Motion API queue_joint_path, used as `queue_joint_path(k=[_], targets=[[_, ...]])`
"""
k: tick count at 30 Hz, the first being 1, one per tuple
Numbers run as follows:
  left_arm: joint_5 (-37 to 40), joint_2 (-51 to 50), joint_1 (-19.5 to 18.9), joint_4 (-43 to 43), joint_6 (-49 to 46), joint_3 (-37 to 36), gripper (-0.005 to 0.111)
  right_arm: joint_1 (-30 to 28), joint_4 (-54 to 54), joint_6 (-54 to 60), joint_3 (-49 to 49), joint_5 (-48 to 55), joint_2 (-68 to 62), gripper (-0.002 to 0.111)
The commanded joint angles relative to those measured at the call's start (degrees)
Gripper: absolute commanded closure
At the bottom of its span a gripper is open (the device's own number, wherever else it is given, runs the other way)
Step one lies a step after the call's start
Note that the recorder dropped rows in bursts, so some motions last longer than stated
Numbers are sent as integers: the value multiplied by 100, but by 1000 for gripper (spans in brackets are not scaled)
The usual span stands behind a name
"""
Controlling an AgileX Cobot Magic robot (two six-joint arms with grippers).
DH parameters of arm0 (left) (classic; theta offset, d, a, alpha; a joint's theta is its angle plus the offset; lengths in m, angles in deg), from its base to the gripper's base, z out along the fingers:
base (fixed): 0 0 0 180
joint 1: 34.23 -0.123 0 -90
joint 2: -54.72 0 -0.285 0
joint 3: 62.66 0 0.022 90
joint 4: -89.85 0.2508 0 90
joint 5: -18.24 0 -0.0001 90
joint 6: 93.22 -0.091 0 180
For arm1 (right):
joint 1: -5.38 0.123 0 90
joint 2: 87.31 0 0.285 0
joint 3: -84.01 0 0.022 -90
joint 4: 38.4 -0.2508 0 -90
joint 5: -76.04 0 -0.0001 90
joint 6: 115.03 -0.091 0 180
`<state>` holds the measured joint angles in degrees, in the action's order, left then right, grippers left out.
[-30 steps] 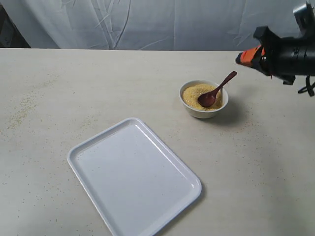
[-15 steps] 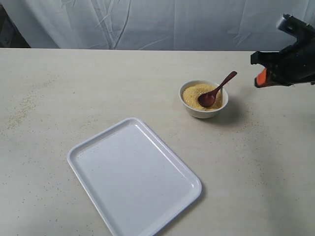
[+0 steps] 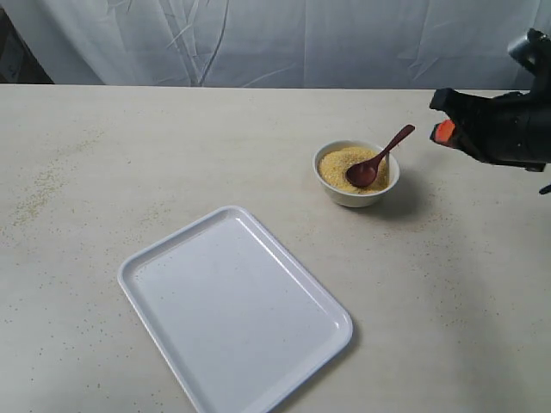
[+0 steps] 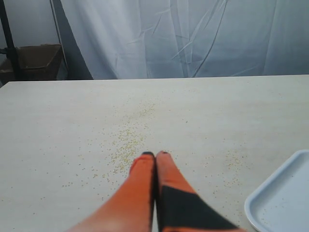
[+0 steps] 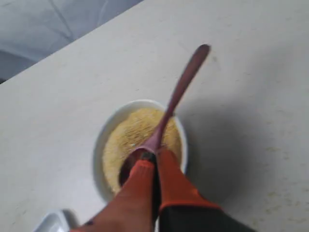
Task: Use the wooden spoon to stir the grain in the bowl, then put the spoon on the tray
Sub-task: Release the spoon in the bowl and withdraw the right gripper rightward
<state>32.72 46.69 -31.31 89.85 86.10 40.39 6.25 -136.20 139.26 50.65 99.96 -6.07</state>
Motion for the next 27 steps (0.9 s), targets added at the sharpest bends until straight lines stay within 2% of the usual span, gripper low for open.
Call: queue_joint_path(k=[1,2,4,5,6,8,9,11,13,15,18,22,24,27], targets=[[-82,25,9,0,6,-27,107,-17,-160,905,-3,1451,-24,109],[-82,25,9,0,6,-27,107,-17,483,713,125,1558,-38,109],[-82,25,9,0,6,-27,107,-17,2609,-632,433,1390,-98,109],[-82,25,9,0,6,-27,107,-17,4314,-2058,721,1389,-161,109],[-82,25,9,0,6,-27,107,-17,5434,-3106,972,1389,-212,109],[-82,25,9,0,6,-27,107,-17,7823,-5913,1439,1521,-288,109],[-82,25,9,0,6,-27,107,-17,8551,-7244,1595,1566,-293,109],[-82,25,9,0,6,-27,107,-17,9584,-8923,1849,1568,-215,109],[-82,25,9,0,6,-27,107,-17,9472,-8995,1819,1045,52,109],[-82,25,9,0,6,-27,107,125,8763,-8699,1567,236,400,109],[-82,25,9,0,6,-27,107,518,8047,-8155,714,-1538,978,109],[-82,25,9,0,6,-27,107,1119,7727,-8264,-604,-3894,1486,109],[-82,25,9,0,6,-27,107,1336,7651,-8988,-1180,-4861,1512,109],[-82,25,9,0,6,-27,107,1170,8332,-11001,-1569,-4965,1170,109]])
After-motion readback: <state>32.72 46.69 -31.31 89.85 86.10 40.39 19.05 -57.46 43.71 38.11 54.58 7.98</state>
